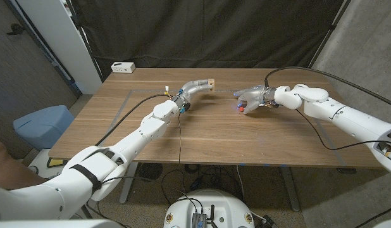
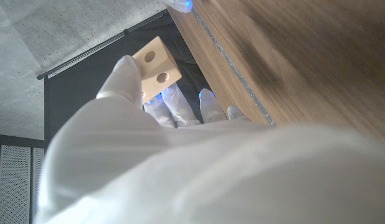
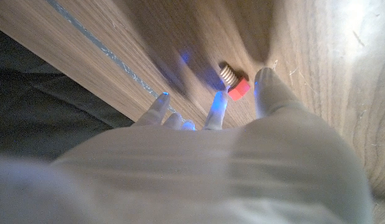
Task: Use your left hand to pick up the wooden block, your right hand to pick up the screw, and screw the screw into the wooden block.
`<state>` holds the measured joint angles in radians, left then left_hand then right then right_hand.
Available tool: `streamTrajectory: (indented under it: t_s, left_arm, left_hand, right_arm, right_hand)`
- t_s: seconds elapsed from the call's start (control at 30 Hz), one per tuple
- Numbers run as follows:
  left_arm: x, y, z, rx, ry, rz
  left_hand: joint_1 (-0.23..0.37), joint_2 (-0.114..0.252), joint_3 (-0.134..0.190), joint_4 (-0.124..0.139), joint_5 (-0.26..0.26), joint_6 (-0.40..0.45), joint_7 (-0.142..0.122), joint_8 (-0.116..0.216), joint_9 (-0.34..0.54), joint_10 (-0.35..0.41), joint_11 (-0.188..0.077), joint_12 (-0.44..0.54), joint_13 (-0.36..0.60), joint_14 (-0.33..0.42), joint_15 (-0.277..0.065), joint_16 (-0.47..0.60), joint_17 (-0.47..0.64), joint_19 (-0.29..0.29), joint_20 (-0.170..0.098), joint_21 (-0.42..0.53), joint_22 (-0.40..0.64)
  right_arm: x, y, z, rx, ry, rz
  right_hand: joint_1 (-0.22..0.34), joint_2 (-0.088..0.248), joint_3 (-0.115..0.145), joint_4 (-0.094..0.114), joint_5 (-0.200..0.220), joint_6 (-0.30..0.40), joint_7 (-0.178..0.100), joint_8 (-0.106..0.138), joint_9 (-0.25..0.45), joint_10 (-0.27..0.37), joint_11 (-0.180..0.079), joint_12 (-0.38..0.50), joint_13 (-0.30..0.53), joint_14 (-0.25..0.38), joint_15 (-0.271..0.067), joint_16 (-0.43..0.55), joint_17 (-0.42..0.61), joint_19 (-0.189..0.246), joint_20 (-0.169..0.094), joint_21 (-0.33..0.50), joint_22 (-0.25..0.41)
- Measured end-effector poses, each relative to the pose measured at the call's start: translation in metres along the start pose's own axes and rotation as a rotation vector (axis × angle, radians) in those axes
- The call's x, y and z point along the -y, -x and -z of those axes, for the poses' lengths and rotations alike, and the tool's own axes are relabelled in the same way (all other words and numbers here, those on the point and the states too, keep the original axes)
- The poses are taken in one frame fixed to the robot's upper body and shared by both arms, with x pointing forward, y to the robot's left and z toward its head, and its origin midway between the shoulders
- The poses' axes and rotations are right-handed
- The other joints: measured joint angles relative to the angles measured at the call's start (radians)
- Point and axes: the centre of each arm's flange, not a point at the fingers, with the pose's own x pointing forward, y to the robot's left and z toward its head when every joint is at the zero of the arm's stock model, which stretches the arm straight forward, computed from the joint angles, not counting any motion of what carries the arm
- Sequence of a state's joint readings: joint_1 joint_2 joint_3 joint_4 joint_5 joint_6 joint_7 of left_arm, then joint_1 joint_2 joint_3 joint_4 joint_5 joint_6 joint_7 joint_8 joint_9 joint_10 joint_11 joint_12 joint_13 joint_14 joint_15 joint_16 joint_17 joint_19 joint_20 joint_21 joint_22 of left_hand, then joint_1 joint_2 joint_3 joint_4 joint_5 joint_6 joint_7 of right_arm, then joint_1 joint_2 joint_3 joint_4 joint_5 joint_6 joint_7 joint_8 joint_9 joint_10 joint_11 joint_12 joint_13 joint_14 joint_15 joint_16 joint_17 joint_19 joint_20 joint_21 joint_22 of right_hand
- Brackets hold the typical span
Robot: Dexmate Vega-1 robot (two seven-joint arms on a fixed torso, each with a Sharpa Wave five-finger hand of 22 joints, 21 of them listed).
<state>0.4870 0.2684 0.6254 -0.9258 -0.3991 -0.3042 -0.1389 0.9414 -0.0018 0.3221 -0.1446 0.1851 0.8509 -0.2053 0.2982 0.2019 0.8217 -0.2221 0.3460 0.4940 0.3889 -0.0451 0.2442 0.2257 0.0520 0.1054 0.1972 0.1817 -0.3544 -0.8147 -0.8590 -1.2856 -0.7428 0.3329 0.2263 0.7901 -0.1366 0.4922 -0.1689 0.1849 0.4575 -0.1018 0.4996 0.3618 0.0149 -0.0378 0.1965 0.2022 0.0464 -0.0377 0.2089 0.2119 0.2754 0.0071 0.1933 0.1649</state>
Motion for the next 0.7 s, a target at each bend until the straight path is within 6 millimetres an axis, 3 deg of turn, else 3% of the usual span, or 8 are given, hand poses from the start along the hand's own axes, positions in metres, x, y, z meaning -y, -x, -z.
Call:
streamTrajectory:
  t_s: [0.7]
  left_arm:
    - [-0.0004,-0.0027,0.0018,-0.004,0.007,0.002]
  left_hand:
    - [-0.001,0.009,-0.001,0.007,-0.002,0.000,0.000,-0.002,0.001,0.000,0.000,-0.003,0.005,0.000,0.000,0.000,0.000,0.000,0.000,0.000,0.000]
  right_arm:
    - [0.0003,-0.0031,0.0020,0.007,0.011,0.008]
  right_hand:
    - [0.014,0.004,0.007,0.001,0.000,0.043,-0.004,0.056,0.035,0.025,-0.010,0.007,0.000,0.016,0.002,0.000,0.000,0.007,-0.007,0.000,0.000]
